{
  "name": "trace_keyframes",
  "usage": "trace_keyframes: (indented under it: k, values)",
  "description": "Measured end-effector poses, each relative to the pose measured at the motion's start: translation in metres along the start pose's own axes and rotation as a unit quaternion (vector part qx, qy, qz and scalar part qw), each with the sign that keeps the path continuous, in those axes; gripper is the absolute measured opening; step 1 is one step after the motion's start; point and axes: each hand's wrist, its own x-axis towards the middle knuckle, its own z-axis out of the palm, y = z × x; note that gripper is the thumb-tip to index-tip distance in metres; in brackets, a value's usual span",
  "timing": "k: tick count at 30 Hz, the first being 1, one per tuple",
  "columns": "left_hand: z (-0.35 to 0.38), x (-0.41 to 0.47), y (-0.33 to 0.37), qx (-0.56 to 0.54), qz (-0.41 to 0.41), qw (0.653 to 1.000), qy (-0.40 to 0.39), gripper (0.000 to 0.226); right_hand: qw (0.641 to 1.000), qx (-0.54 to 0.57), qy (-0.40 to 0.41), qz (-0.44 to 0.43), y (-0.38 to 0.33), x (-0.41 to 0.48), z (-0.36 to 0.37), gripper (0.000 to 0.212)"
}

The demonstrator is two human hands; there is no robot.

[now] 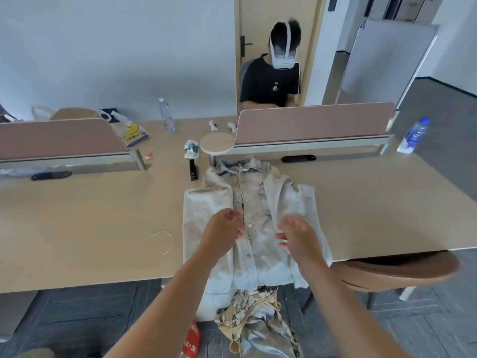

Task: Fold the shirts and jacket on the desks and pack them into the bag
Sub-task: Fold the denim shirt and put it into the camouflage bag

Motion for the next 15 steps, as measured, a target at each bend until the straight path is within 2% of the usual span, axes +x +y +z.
trace_keyframes:
  k: [5, 11, 15]
  values:
    - [0.016, 0.023, 0.019, -0.008, 0.001, 1.000, 0.000, 0.016, 1.000, -0.011, 0.003, 0.003, -0.021, 0.039, -0.020, 0.019]
    - [0.022, 0.086, 0.016, 0.002, -0.023, 0.999, -0.024, 0.020, 0.999, -0.022, 0.026, 0.021, -0.036, 0.096, -0.005, 0.010]
    - [0.027, 0.128, 0.015, 0.042, -0.018, 0.996, -0.072, 0.017, 0.997, -0.050, 0.041, 0.030, -0.045, 0.133, -0.001, 0.016]
